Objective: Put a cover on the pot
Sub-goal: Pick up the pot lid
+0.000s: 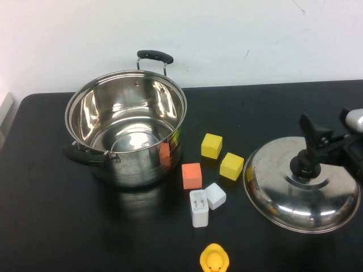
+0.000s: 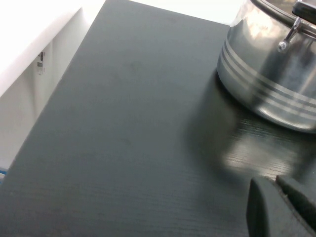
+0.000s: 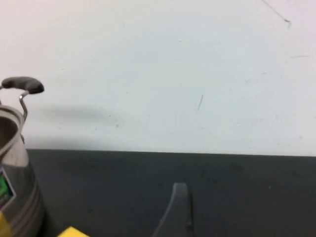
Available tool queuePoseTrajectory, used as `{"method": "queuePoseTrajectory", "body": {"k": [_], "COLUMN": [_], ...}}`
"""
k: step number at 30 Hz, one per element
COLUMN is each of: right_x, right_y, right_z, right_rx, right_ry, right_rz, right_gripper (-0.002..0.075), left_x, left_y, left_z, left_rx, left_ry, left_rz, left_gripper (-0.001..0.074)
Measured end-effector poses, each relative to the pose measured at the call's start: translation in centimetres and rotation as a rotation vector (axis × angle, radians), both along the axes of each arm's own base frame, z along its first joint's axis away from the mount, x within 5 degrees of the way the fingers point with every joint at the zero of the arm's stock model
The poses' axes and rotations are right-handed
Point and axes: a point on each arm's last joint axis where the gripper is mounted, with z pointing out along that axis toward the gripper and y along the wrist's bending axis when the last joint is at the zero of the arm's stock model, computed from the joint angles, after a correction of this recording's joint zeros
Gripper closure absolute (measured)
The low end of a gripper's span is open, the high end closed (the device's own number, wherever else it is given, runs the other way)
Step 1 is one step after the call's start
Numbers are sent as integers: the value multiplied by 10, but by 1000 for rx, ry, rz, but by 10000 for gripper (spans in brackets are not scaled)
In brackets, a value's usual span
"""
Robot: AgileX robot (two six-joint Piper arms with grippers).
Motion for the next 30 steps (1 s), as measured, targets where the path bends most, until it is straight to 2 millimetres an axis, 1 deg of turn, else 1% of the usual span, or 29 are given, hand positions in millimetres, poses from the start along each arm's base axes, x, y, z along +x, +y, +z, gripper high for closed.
{"method": "queuePoseTrajectory", "body": {"k": [3, 8, 13, 15, 17, 19, 20, 22, 26, 29, 30], "right_x": [5, 8, 8, 9, 9, 9, 9, 10, 3, -3, -5], "right_y": [2, 6, 7, 8, 7, 7, 7, 7, 6, 4, 3], "right_z": [-20, -56, -79, -79, -80, -80, -79, -75, -62, -40, -28], "right_rx": [-16, -60, -84, -81, -80, -80, -79, -76, -72, -55, -39], "right_ry": [27, 135, 200, 190, 190, 190, 189, 176, 161, 102, 67], "right_rz": [9, 40, 54, 54, 52, 50, 50, 50, 51, 50, 51], "right_gripper": [87, 87, 90, 101, 139, 205, 257, 384, 380, 380, 380], "left_x": [0, 0, 0, 0, 0, 0, 0, 0, 0, 0, 0], "left_y": [0, 0, 0, 0, 0, 0, 0, 0, 0, 0, 0], "left_z": [0, 0, 0, 0, 0, 0, 0, 0, 0, 0, 0], "left_rx": [0, 0, 0, 0, 0, 4, 4, 4, 4, 4, 2], "left_ry": [0, 0, 0, 0, 0, 0, 0, 0, 0, 0, 0], "left_rz": [0, 0, 0, 0, 0, -1, -1, -1, -1, -1, -1], "left_gripper": [736, 736, 736, 736, 736, 736, 736, 736, 736, 736, 736]}}
